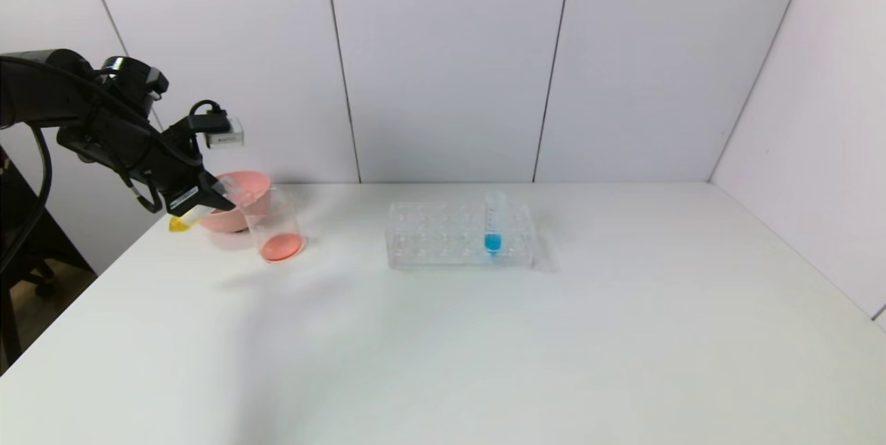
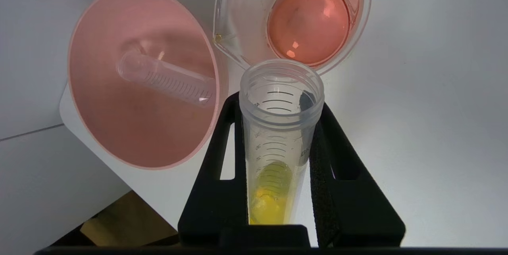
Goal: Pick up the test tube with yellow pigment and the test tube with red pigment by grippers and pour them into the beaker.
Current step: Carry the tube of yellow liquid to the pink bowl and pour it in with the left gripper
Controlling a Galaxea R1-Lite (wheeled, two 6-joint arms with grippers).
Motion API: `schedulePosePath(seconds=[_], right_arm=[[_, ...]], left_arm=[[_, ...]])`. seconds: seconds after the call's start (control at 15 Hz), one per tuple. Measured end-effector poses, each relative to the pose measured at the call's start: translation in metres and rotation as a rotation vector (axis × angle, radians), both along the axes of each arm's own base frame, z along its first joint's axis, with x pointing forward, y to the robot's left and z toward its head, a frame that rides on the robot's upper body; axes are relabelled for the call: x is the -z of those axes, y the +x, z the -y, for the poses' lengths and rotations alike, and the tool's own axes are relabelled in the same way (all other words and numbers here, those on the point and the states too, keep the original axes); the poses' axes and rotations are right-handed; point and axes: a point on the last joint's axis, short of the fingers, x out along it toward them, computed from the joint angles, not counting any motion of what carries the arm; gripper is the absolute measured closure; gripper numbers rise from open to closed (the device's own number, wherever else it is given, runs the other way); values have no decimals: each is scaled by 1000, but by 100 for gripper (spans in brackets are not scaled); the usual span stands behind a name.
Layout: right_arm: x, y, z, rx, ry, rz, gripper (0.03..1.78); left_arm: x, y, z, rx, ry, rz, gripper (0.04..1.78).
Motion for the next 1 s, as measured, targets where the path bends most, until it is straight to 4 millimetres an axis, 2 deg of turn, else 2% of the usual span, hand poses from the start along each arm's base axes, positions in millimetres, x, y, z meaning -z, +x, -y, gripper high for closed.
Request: schedulePosePath(seconds=[0.47, 1.0], right_arm=[[0, 0, 0, 0, 0, 0, 10], [0, 0, 0, 0, 0, 0, 10]], left_arm=[[-4, 2, 27, 13, 170, 16, 137], [-4, 1, 37, -10, 339, 1, 137]])
